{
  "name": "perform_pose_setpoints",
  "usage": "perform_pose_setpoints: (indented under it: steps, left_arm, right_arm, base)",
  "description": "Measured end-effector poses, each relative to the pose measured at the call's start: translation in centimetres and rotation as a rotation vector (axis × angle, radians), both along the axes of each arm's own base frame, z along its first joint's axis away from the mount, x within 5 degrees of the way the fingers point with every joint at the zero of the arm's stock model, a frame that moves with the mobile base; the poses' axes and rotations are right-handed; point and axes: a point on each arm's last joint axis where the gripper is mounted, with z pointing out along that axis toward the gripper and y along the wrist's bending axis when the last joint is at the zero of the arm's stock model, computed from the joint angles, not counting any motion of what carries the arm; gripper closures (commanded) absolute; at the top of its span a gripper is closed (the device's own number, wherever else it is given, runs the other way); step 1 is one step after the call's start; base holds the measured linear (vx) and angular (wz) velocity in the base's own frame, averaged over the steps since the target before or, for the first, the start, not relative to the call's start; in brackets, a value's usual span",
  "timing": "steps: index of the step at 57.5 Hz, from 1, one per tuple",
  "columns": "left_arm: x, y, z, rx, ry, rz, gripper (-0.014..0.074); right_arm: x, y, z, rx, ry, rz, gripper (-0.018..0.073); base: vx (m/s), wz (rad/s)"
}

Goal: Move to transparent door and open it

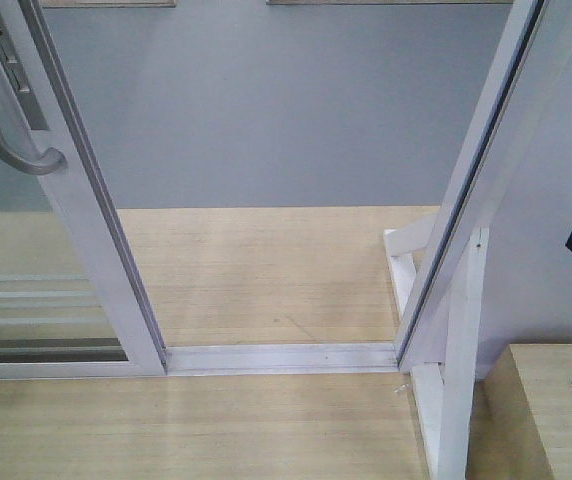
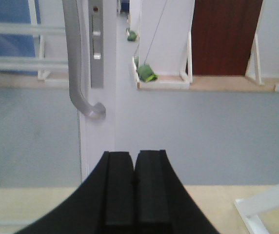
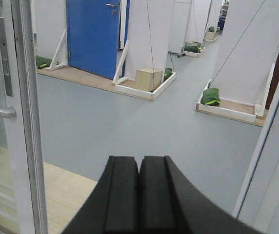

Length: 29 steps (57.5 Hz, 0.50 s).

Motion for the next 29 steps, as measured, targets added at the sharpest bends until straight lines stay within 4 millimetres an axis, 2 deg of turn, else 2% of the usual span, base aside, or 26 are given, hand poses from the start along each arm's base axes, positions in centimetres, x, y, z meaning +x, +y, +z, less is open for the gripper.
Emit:
perform_pose_setpoints:
  steps: [29]
  left_arm:
    - [0.02, 0.05, 0.32, 0.016, -0.036, 0.004, 0.0592]
  right_arm:
    - [0.0, 0.0, -0.04, 0.0, 0.001, 0.0, 0.0562]
  base:
    - [0.0, 0.0]
